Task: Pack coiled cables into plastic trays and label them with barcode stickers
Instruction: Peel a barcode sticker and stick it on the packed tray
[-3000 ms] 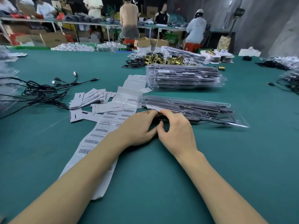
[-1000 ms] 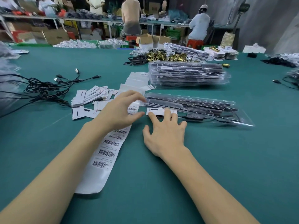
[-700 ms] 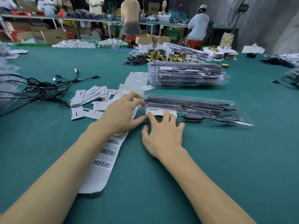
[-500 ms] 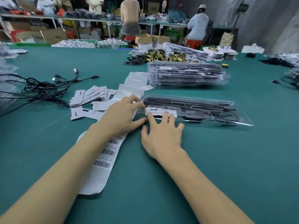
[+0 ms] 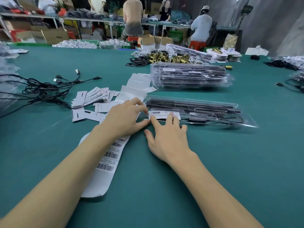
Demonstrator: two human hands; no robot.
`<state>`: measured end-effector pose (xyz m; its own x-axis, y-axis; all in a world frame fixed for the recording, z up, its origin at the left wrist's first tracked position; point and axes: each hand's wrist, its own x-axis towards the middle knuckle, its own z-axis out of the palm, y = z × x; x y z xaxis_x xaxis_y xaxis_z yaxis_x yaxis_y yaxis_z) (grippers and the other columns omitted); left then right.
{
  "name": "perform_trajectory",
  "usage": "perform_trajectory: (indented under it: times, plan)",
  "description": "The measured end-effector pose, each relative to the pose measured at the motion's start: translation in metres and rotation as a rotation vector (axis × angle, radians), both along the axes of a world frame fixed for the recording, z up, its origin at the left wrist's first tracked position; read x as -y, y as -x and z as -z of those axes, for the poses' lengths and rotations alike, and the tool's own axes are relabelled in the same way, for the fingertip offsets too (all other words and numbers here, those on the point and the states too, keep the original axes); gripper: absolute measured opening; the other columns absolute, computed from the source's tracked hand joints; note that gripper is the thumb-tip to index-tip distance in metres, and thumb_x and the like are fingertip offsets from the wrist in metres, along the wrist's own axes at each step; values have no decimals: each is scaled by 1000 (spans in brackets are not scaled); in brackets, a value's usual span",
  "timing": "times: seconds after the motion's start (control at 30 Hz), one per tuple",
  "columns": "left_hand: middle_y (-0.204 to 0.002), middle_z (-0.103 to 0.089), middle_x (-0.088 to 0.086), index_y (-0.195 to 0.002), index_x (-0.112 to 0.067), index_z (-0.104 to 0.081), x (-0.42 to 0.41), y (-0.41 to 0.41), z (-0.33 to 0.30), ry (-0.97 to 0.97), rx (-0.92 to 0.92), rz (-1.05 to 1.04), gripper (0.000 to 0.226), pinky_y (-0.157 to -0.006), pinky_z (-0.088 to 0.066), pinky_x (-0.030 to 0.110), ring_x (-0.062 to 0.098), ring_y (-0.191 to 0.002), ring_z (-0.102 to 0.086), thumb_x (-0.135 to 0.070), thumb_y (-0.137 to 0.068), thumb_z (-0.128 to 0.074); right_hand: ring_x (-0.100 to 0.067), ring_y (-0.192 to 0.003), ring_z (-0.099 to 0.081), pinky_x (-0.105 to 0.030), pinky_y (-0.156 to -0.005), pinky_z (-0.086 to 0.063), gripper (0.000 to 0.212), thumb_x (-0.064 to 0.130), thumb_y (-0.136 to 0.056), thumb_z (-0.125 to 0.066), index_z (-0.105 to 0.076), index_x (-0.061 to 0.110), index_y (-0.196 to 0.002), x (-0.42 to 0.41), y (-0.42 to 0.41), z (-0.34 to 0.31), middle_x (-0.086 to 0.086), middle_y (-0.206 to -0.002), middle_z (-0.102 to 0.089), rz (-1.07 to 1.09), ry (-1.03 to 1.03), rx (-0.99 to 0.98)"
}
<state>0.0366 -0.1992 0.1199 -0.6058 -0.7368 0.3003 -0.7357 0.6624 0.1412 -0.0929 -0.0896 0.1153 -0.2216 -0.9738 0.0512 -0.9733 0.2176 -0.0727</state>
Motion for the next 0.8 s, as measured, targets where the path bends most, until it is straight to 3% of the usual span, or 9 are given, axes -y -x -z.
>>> perform_trajectory:
  times: [0.17,0.4,0.5,0.6,0.8]
  plan:
    - [-129,-48,-19,-116,-41,-62,-2,1,0,-15,-4,-15,34,-74,-34,28,9,-109,-53,-63,-91,-53,-39,-144,-17,-54,-106,-24,58,42,-99,-31,-21,33,-155,-6,2,-3,-28,-159,-16,-18,1,15]
    - [-129,-48,-20,-114,-41,-61,-2,2,1,-31,-8,-26,32,-72,-34,28,7,-101,-52,-62,-91,-53,-38,-144,-15,-57,-105,-22,57,42,-99,-26,-18,34,-155,-3,-7,0,-29,-161,-10,46,-9,-8]
    - [-127,-48,-22,-113,-43,-61,-3,1,1,-28,-10,-36,31,-70,-33,28,2,-90,-45,-63,-90,-53,-39,-146,-13,-54,-108,-24,54,41,-102,-28,-19,33,-155,-6,-2,1,-29,-160,-10,6,8,34]
    - [-126,-47,-23,-112,-45,-61,-2,1,2,-27,-14,-40,31,-71,-34,28,2,-94,-48,-64,-90,-52,-40,-148,-9,-51,-113,-24,54,41,-104,-30,-20,31,-156,-8,4,0,-30,-159,-12,-38,6,79]
    - [-126,-48,-24,-110,-45,-61,-2,0,3,-24,-19,-44,31,-70,-34,28,3,-95,-51,-66,-88,-52,-49,-148,8,-50,-122,-5,59,36,-106,-28,-10,22,-160,-11,1,-1,-40,-157,-2,-59,-40,116]
